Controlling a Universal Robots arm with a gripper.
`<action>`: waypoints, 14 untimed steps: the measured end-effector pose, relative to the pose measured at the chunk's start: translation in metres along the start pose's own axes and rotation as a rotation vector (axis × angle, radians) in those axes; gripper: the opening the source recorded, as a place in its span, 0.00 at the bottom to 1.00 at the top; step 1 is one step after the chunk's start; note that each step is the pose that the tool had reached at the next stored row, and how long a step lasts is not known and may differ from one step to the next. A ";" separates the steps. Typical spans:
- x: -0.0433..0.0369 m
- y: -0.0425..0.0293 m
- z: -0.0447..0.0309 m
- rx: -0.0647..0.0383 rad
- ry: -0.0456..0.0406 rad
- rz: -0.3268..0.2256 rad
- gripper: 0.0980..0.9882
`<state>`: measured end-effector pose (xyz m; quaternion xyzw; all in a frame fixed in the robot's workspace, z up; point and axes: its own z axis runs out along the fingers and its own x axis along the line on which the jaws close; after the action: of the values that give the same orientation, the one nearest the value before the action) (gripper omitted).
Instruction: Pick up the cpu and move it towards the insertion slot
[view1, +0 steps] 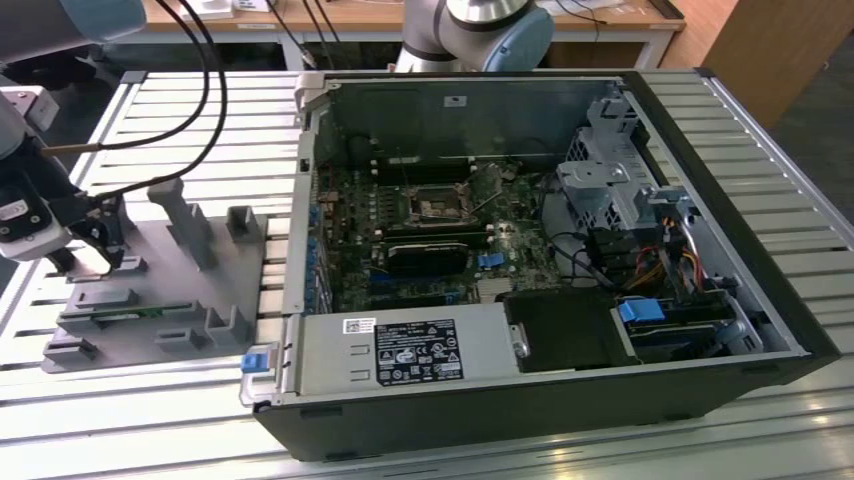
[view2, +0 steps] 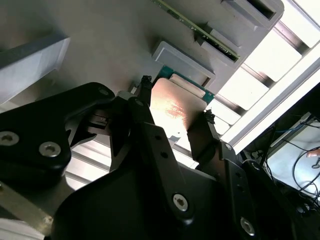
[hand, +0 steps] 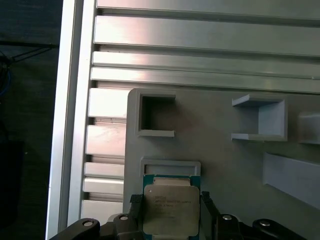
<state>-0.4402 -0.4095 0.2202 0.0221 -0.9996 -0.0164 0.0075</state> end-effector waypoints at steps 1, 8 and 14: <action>0.0000 0.0000 -0.0003 0.000 0.0001 0.000 0.50; 0.0000 0.0002 -0.0020 0.000 0.0002 0.000 0.50; 0.0000 0.0020 -0.0081 0.000 0.0002 0.000 0.50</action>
<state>-0.4402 -0.4077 0.2283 0.0221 -0.9996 -0.0163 0.0076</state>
